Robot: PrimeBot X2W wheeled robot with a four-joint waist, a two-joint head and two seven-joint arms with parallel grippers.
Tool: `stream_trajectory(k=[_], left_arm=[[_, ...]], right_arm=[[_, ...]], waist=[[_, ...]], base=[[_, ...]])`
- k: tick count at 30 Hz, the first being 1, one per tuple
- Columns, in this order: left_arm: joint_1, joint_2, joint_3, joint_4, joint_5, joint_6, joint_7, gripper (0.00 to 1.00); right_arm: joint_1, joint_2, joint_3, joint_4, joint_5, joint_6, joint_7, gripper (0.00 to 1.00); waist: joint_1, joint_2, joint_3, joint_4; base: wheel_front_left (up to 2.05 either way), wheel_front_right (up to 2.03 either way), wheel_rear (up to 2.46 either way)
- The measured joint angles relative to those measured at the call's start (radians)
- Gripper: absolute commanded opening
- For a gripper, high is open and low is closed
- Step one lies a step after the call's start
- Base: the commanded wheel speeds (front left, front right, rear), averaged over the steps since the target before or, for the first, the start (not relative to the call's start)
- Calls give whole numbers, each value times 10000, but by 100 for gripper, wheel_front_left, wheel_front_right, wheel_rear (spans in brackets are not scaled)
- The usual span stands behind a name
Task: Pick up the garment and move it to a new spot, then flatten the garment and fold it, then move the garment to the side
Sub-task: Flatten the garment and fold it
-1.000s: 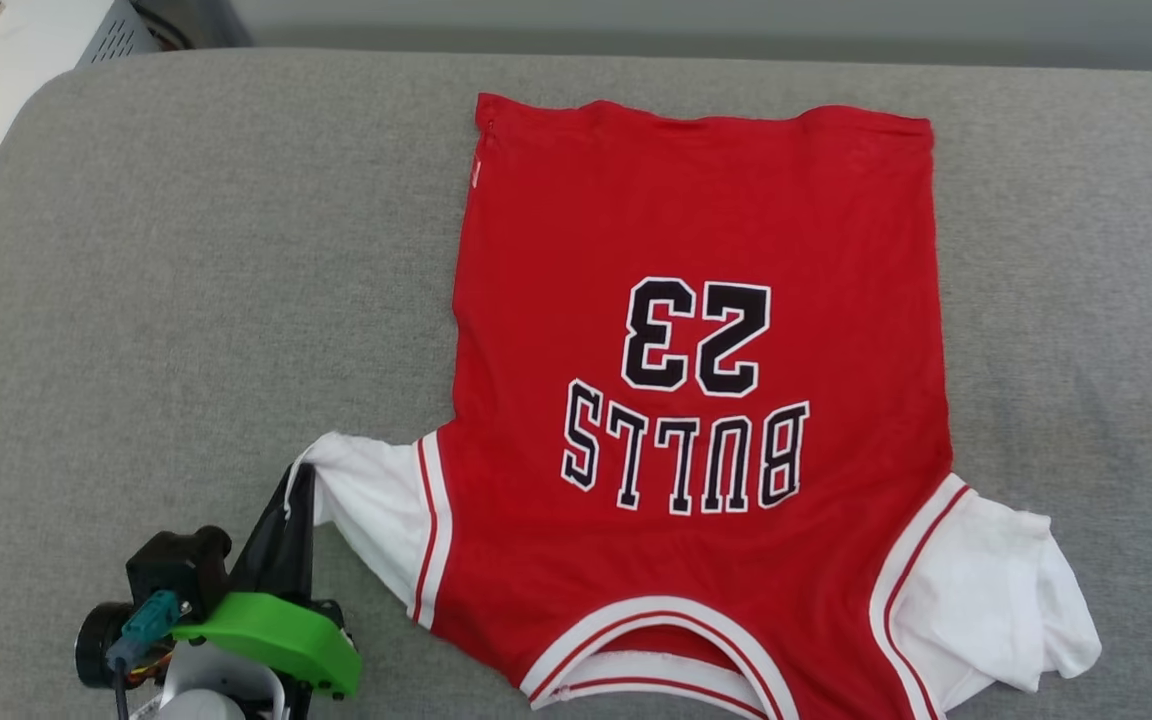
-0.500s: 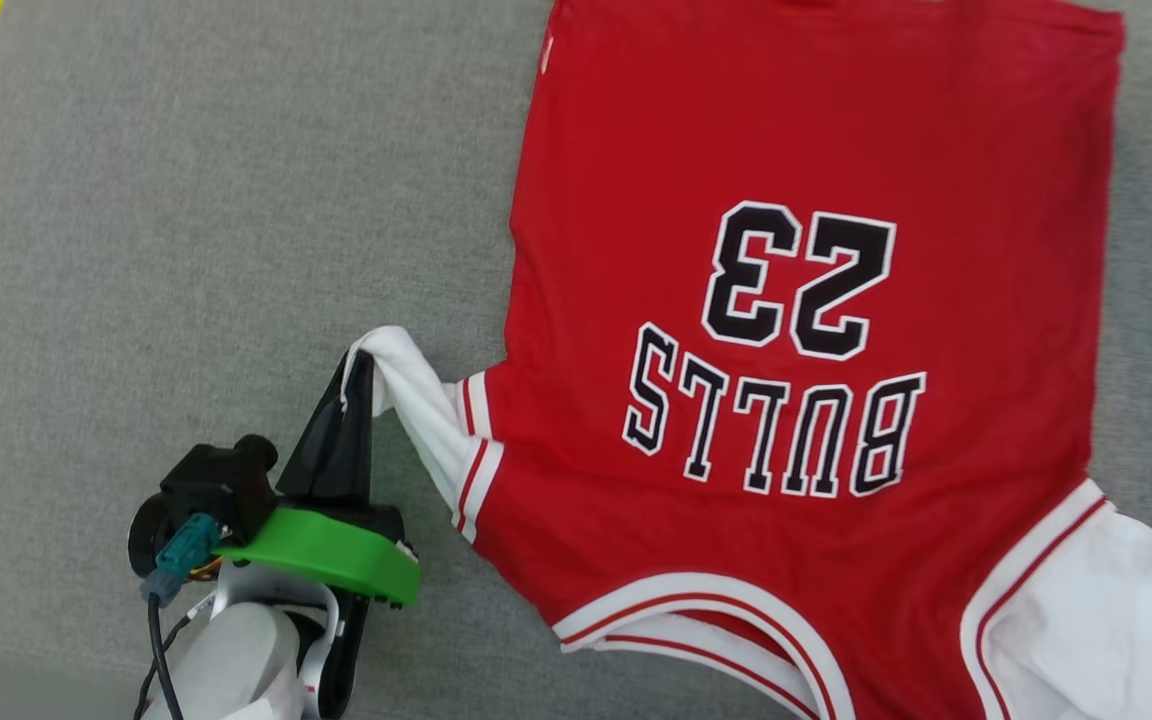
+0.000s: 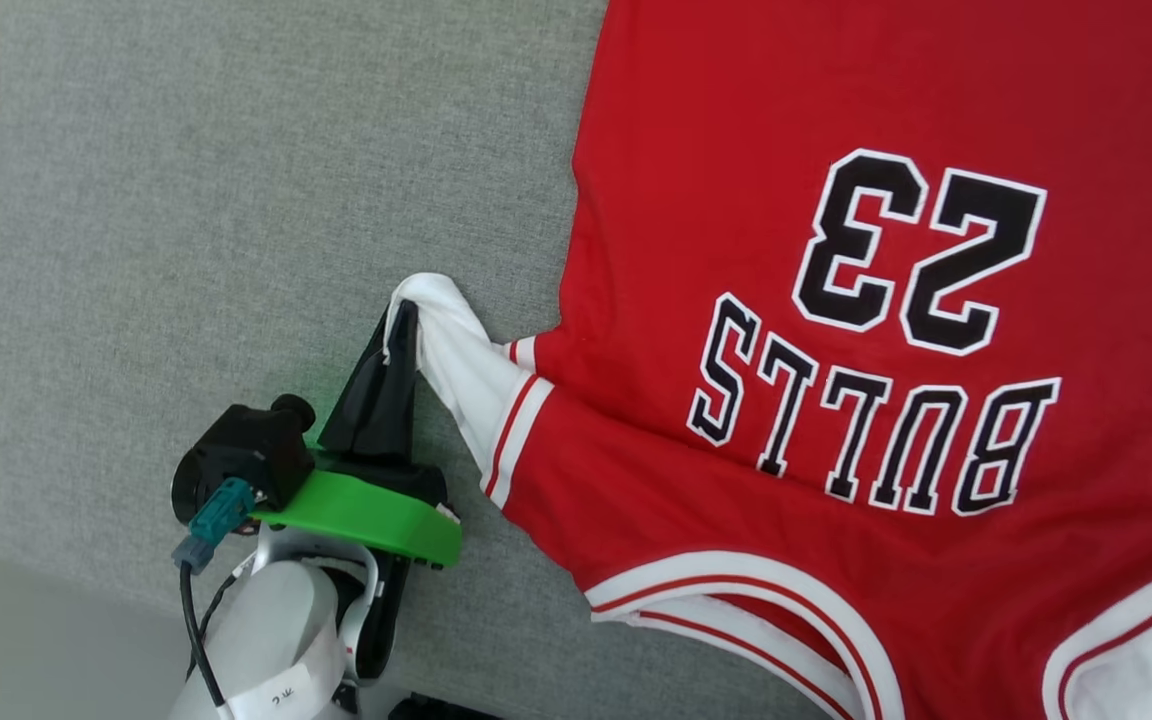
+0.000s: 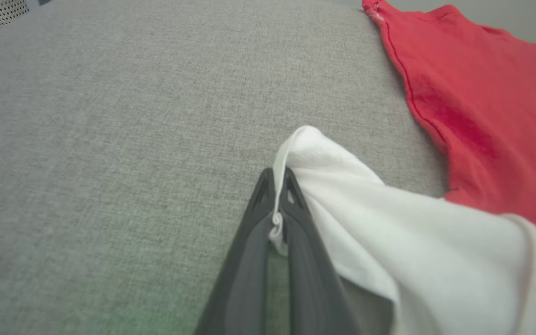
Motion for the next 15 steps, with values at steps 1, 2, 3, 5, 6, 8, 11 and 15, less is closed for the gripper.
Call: stream_trajectory(k=[1,2,3,5,6,8,11,15], left_arm=[[-37,-94,59,33,90,-75,0,0],[-72,-196,119,84,176,-155,-2,0],[-94,-265,163,134,230,-211,-4,0],[-137,-395,267,228,355,-366,-33,0],[-158,-443,313,257,397,-418,-35,0],[-196,-556,439,336,510,-548,-77,0],[-202,-650,627,460,709,-675,-79,0],[-190,-719,882,644,913,-823,-75,0]], right_arm=[[-10,-54,-12,104,-8,-4,-27,100],[-5,-81,-10,163,-8,-8,-73,100],[7,-123,33,161,-12,-12,-77,100],[-5,-249,155,104,10,-10,-73,100],[-6,-284,151,92,40,-10,-75,100],[-35,-355,151,58,65,-10,-82,28],[-46,-391,278,42,130,-10,-270,0],[-20,-259,497,146,136,-10,-750,0]], waist=[[0,0,94,61],[0,0,180,126],[-1,0,235,178],[-2,0,353,284],[-2,0,387,321],[-2,0,441,385],[-2,0,395,385],[-2,0,182,289]], base=[[0,0,0],[0,0,0],[0,0,0],[0,0,0],[0,0,0],[0,0,0],[0,0,0],[0,0,0]])
